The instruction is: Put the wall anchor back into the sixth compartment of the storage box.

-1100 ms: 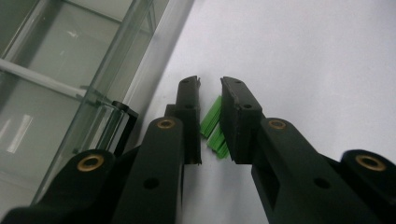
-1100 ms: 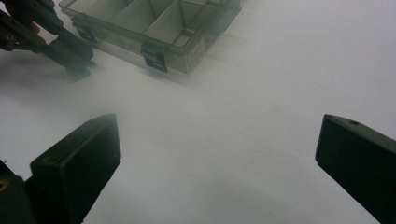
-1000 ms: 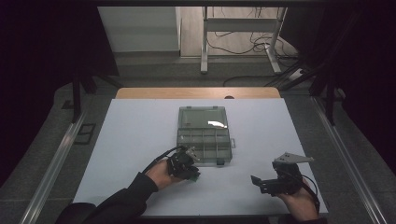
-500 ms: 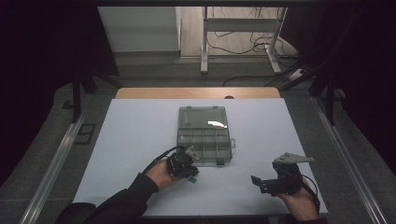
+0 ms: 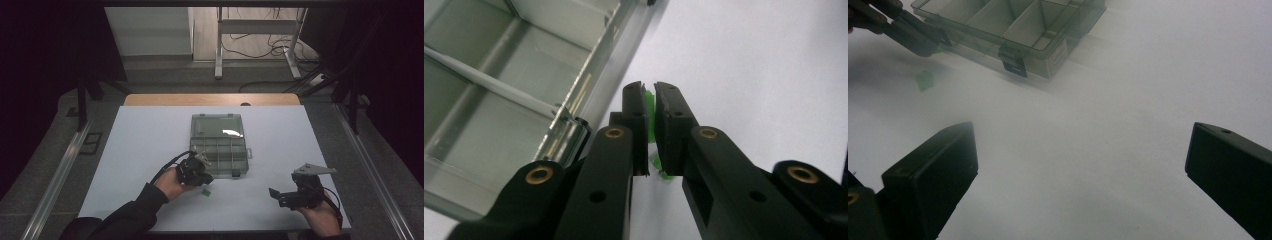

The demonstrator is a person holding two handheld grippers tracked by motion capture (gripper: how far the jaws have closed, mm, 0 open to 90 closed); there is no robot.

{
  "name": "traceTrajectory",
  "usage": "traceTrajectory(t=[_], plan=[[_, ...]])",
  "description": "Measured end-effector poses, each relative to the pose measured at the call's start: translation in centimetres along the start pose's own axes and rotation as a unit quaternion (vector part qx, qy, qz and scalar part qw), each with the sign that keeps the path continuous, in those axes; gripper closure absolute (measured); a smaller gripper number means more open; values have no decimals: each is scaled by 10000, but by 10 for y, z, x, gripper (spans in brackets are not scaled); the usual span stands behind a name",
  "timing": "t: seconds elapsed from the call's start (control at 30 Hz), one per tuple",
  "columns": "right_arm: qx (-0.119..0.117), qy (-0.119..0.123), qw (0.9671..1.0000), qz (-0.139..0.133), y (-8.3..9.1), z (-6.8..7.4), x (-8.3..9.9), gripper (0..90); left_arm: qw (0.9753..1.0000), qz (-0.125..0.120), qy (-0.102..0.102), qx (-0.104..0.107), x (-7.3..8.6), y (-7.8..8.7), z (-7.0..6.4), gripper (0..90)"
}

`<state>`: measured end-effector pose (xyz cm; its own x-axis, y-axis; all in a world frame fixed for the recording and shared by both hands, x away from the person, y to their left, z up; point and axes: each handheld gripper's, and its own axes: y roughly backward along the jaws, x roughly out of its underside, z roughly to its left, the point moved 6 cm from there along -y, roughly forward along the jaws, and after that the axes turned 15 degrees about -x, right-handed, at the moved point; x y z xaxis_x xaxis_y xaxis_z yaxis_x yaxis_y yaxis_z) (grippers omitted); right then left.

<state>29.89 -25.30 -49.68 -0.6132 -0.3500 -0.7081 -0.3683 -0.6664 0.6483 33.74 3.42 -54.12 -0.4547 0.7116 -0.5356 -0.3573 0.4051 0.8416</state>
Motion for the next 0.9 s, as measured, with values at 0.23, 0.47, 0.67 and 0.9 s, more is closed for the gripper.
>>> traceTrajectory(t=[0.23,0.47,0.67,0.9], plan=[[-12,-19,10000,4,0,0,0,2,9996,-190,216,-62,-9,9,6,845],[-16,-32,10000,14,0,0,0,3,9991,-308,235,-192,-17,18,17,845],[-17,-47,10000,25,-1,-1,0,3,9985,-362,279,-298,-22,19,25,845],[-22,-61,10000,30,-1,-1,0,3,9979,-376,347,-390,-28,14,35,842]])
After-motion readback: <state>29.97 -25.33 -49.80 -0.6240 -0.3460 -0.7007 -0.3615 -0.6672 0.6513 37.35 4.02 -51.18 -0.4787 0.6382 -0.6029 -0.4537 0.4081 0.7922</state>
